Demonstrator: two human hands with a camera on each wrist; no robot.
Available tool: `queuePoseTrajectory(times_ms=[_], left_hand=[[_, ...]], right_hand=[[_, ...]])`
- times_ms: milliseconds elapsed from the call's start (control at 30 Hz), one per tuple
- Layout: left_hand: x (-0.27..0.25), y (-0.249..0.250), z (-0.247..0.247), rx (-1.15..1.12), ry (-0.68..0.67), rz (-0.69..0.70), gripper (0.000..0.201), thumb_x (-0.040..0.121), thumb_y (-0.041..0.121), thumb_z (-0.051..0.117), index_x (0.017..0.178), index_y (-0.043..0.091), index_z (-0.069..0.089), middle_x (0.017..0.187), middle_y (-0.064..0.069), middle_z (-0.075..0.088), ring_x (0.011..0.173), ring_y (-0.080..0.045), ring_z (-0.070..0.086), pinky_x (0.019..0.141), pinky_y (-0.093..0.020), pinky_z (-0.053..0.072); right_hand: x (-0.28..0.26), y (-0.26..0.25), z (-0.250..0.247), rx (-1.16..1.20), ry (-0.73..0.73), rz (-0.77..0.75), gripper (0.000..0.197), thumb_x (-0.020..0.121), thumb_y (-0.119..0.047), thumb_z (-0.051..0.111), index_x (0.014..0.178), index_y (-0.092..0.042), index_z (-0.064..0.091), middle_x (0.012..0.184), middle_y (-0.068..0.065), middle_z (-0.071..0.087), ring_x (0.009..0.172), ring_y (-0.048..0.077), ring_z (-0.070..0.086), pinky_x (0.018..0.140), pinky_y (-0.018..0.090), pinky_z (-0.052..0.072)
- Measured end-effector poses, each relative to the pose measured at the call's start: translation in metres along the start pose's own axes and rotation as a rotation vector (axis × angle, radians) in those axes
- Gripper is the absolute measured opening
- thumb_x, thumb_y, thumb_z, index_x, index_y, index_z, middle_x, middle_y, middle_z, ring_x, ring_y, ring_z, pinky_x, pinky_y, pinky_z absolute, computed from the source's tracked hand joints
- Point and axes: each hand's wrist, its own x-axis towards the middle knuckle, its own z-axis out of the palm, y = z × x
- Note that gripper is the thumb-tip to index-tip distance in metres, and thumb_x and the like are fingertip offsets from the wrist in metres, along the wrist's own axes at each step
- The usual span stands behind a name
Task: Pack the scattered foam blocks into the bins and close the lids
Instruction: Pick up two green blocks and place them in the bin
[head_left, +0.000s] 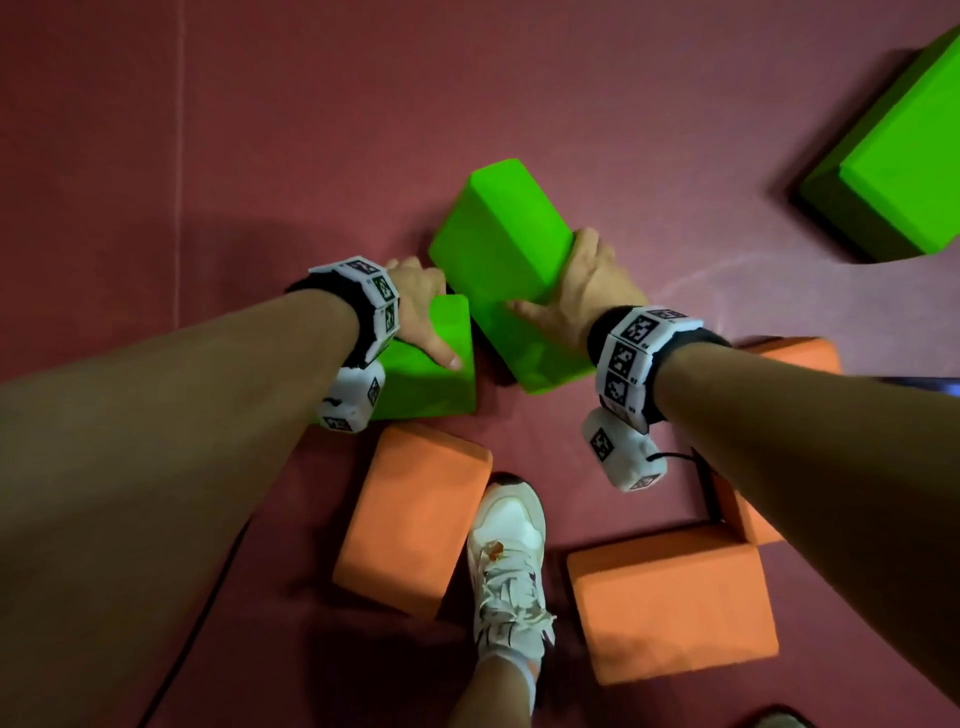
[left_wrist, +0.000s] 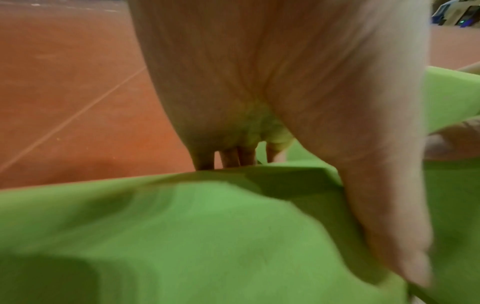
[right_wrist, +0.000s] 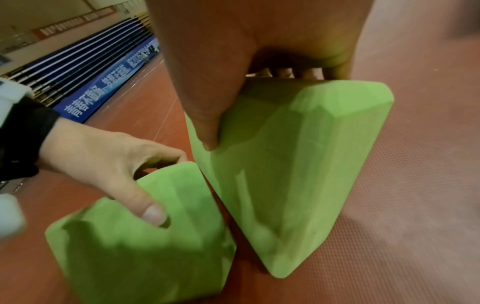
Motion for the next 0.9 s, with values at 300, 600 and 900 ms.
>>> queuePoseTrajectory(times_ms=[300, 600, 900], left_hand=[[-0.152, -0.020, -0.034, -0.086, 0.204, -0.063, 0.095, 0.050, 0.055, 0.087, 0.130, 0.032, 0.040, 0.114, -0.004, 0.045, 0.091, -0.029, 0.058, 0.078, -0.046, 0.055], [-0.381, 0.014, -0.004, -0.377, 0.333, -0.321, 0.092, 0.061, 0.040, 0.090, 0.125, 0.007, 0.034, 0.120, -0.013, 0.048, 0.100, -0.029, 0.056, 0.082, -0.043, 0.050], [-0.582, 0.046, 0.151, -0.709, 0.316, -0.430, 0.103, 0.064, 0.037, 0.090, 0.143, 0.012, 0.028, 0.131, -0.008, 0.049, 0.113, -0.026, 0.055, 0.089, -0.034, 0.049]], right_hand=[[-0.107, -0.033, -0.089, 0.061, -0.025, -0.052, 0.076, 0.075, -0.045, 0.081, 0.121, -0.012, 0.031, 0.128, 0.013, 0.044, 0.117, 0.037, 0.054, 0.095, 0.047, 0.047], [-0.252, -0.025, -0.185, 0.139, -0.148, -0.382, 0.106, 0.065, -0.050, 0.085, 0.138, -0.024, 0.012, 0.137, 0.014, 0.040, 0.124, 0.034, 0.047, 0.107, 0.050, 0.040], [-0.382, -0.026, -0.140, 0.099, -0.395, -0.672, 0.097, 0.066, -0.032, 0.091, 0.128, -0.017, 0.018, 0.131, 0.005, 0.048, 0.122, 0.023, 0.051, 0.103, 0.048, 0.046]])
